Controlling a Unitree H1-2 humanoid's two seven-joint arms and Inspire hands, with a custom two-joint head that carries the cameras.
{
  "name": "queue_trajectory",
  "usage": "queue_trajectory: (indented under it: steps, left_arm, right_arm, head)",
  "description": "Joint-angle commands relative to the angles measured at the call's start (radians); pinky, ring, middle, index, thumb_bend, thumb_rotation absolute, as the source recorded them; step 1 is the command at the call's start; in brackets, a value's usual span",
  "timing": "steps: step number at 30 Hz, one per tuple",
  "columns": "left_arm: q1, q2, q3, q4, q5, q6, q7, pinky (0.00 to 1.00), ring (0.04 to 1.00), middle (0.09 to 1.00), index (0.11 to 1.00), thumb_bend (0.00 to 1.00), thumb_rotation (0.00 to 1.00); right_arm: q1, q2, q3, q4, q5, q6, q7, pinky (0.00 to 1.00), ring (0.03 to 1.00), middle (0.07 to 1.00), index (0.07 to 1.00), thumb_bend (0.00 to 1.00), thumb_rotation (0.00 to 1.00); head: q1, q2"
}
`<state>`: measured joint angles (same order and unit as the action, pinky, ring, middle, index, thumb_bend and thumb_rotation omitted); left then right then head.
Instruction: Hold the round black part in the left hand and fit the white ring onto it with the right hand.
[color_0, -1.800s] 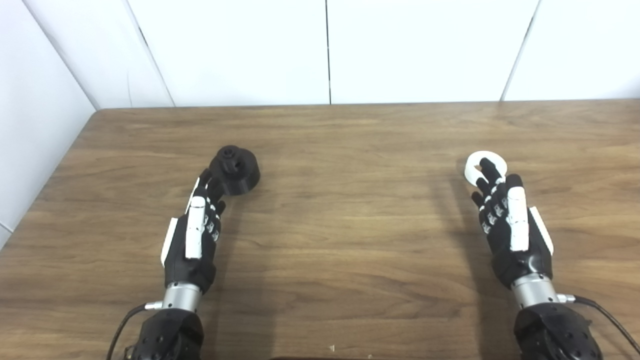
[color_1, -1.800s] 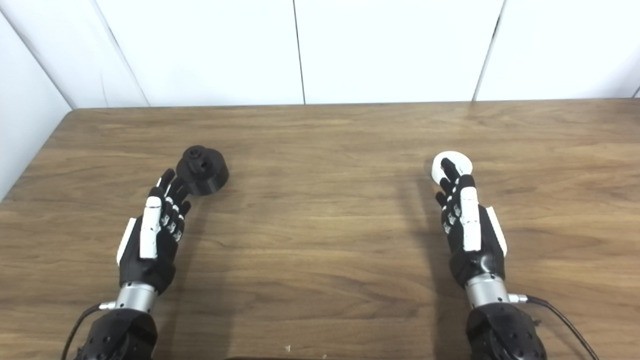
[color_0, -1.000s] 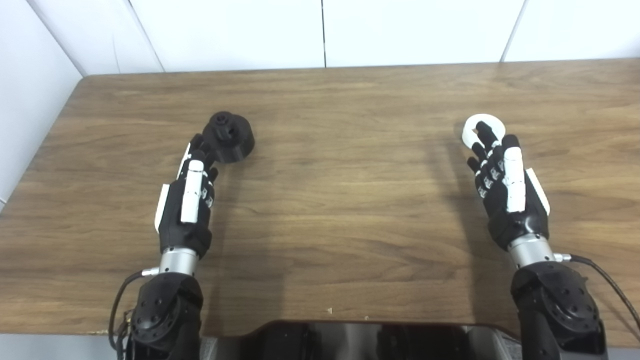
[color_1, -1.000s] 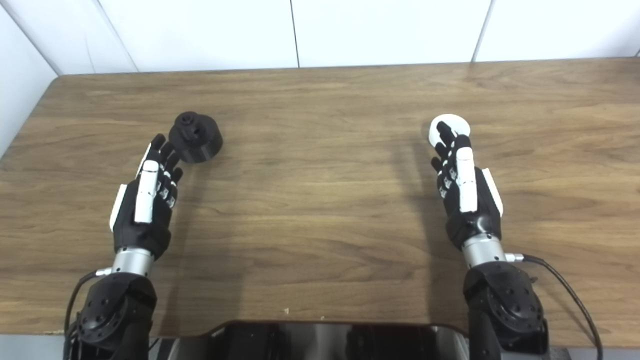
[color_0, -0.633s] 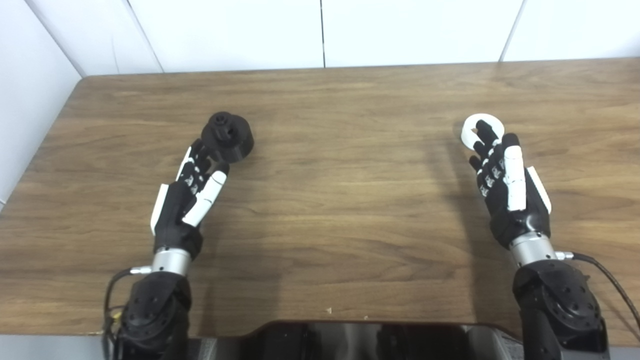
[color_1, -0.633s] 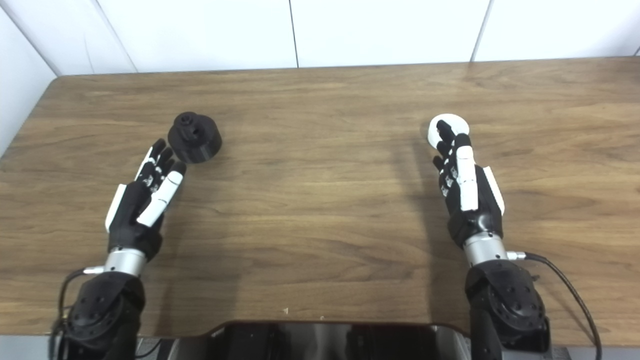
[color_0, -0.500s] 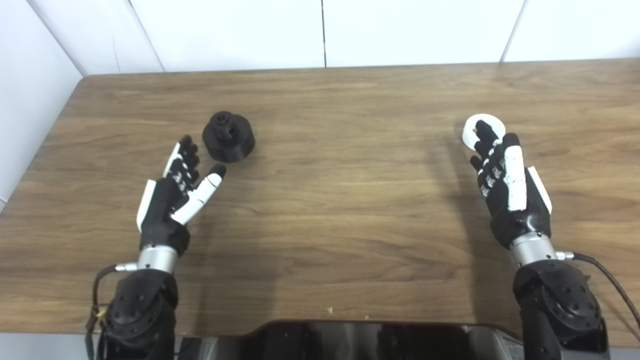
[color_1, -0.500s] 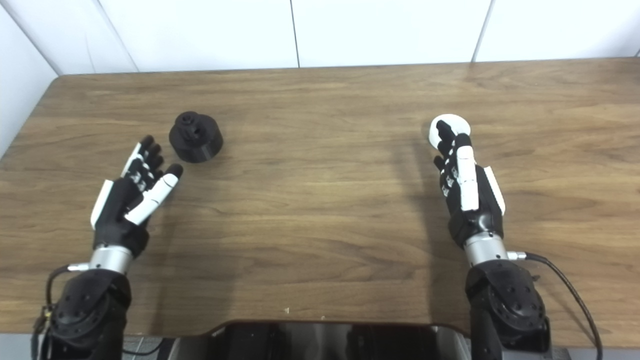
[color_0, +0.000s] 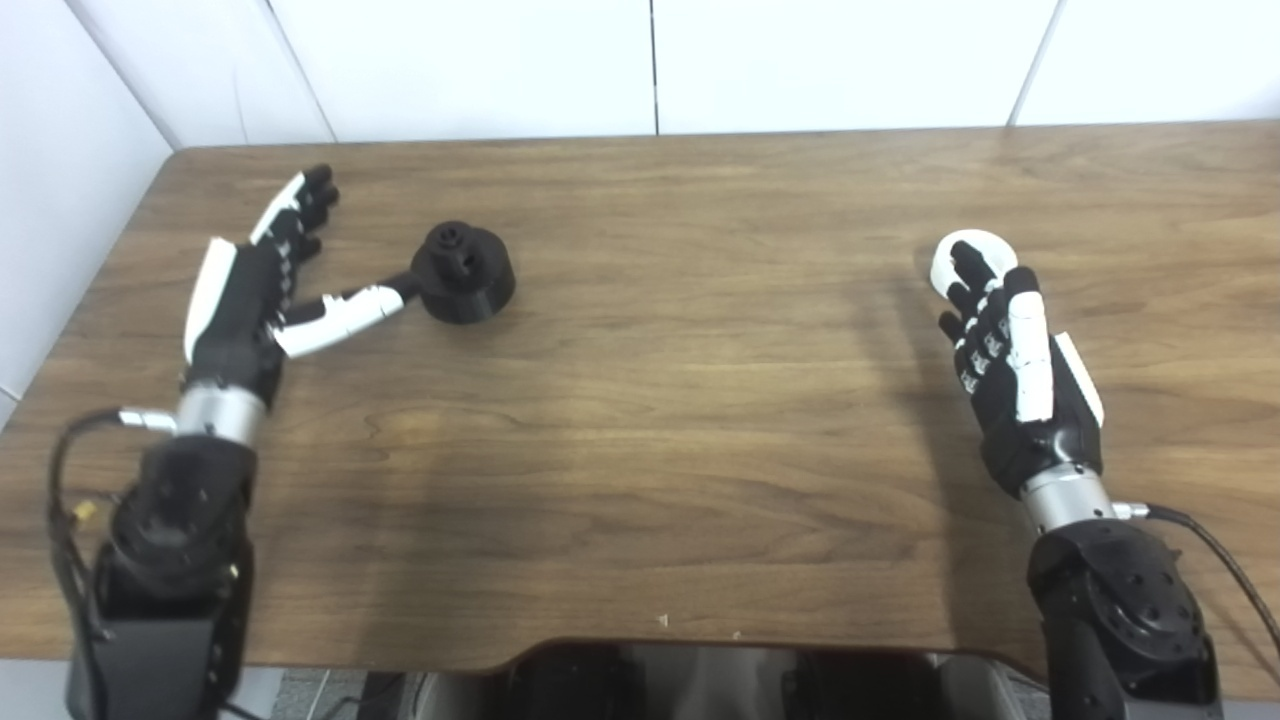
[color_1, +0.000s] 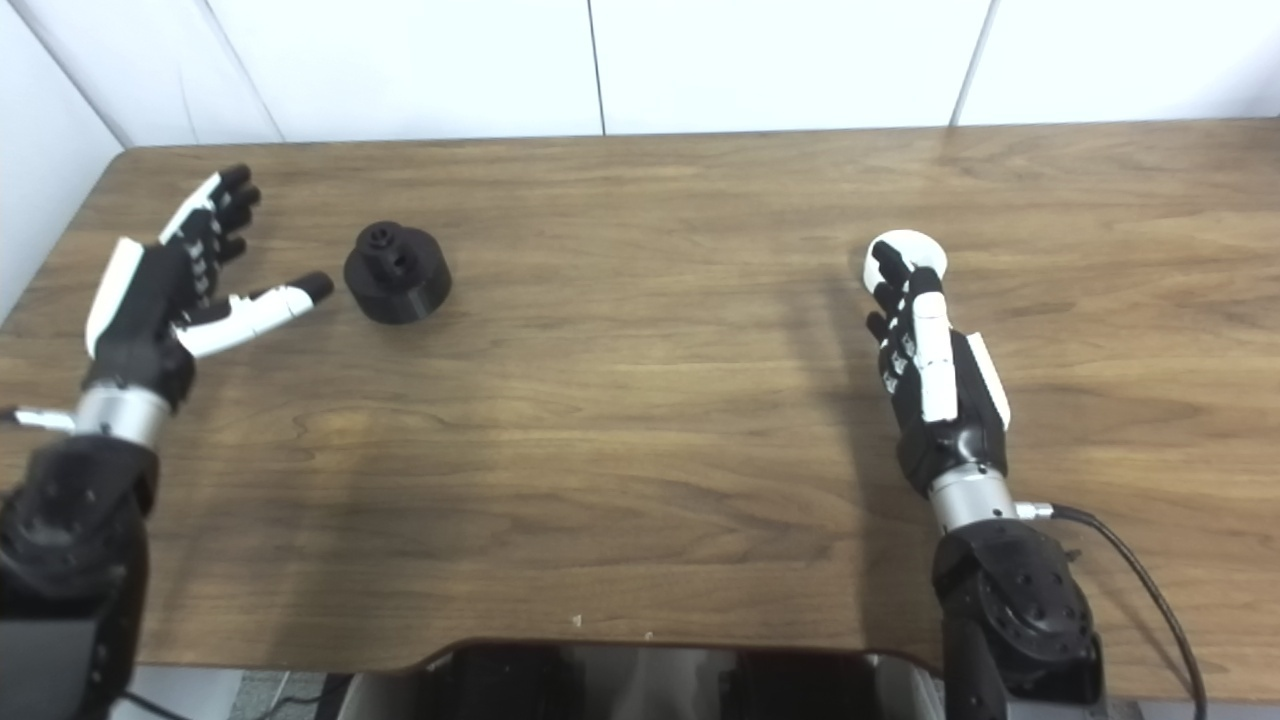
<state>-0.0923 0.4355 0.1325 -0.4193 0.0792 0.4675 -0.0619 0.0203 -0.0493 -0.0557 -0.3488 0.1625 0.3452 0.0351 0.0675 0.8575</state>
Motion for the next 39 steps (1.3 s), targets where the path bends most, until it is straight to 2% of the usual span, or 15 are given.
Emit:
queue_trajectory:
  steps: [1, 4, 6, 10, 14, 17, 22, 24, 35, 39]
  left_arm:
    - [-0.062, 0.065, -0.018, 0.002, 0.060, 0.000, -0.034, 0.95, 0.988, 0.987, 0.953, 0.94, 0.18]
    - [-0.087, 0.098, -0.041, 0.028, 0.107, -0.002, -0.061, 0.99, 0.994, 0.981, 0.944, 0.97, 0.18]
    - [-0.106, 0.119, -0.061, 0.046, 0.153, 0.001, -0.091, 0.98, 0.995, 0.978, 0.947, 0.98, 0.19]
    - [-0.145, 0.171, -0.113, 0.080, 0.277, 0.002, -0.179, 0.93, 0.990, 0.979, 0.957, 0.97, 0.24]
    - [-0.189, 0.205, -0.148, 0.119, 0.346, 0.002, -0.271, 0.93, 1.000, 0.984, 0.947, 0.97, 0.24]
    - [-0.222, 0.205, -0.155, 0.146, 0.411, 0.002, -0.343, 0.91, 1.000, 0.983, 0.936, 0.96, 0.22]
    - [-0.263, 0.187, -0.154, 0.185, 0.482, 0.002, -0.419, 0.90, 1.000, 0.974, 0.922, 0.97, 0.21]
    - [-0.281, 0.181, -0.156, 0.208, 0.504, 0.002, -0.449, 0.90, 1.000, 0.979, 0.923, 0.98, 0.23]
    - [-0.323, 0.181, -0.194, 0.309, 0.536, 0.002, -0.466, 0.91, 1.000, 0.983, 0.923, 1.00, 0.26]
    - [-0.338, 0.203, -0.238, 0.354, 0.541, -0.022, -0.460, 0.94, 1.000, 0.985, 0.922, 1.00, 0.28]
  right_arm:
    - [-0.022, -0.001, 0.005, -0.016, 0.011, -0.024, 0.016, 1.00, 1.000, 0.999, 0.930, 0.52, 1.00]
    - [-0.024, -0.002, 0.007, -0.010, 0.009, -0.031, 0.015, 1.00, 1.000, 1.000, 0.929, 0.53, 1.00]
    - [-0.024, -0.004, 0.008, -0.012, 0.006, -0.029, 0.013, 1.00, 1.000, 0.999, 0.926, 0.52, 1.00]
    - [-0.021, -0.005, 0.007, -0.014, 0.007, -0.029, 0.012, 1.00, 1.000, 0.997, 0.930, 0.52, 1.00]
    - [-0.019, -0.008, 0.007, -0.010, 0.011, -0.039, 0.017, 1.00, 1.000, 1.000, 0.941, 0.51, 1.00]
    - [-0.020, -0.008, 0.006, -0.005, 0.016, -0.049, 0.019, 1.00, 1.000, 1.000, 0.943, 0.51, 1.00]
    - [-0.022, -0.007, 0.005, 0.003, 0.013, -0.056, 0.018, 1.00, 1.000, 0.998, 0.937, 0.52, 1.00]
    - [-0.022, -0.005, 0.005, 0.002, 0.010, -0.055, 0.015, 1.00, 1.000, 0.993, 0.934, 0.52, 1.00]
    - [-0.014, -0.005, -0.002, -0.007, 0.007, -0.056, 0.009, 1.00, 1.000, 0.979, 0.928, 0.52, 1.00]
    - [-0.013, -0.004, -0.007, -0.005, 0.014, -0.056, 0.011, 1.00, 1.000, 0.979, 0.930, 0.53, 1.00]
  head:
    - [0.000, 0.000]
    - [-0.001, -0.001]
    - [-0.001, -0.003]
    - [0.002, -0.010]
    - [0.006, -0.015]
    - [0.006, -0.018]
    - [0.004, -0.021]
    - [0.002, -0.024]
    - [0.004, -0.029]
    - [0.007, -0.030]
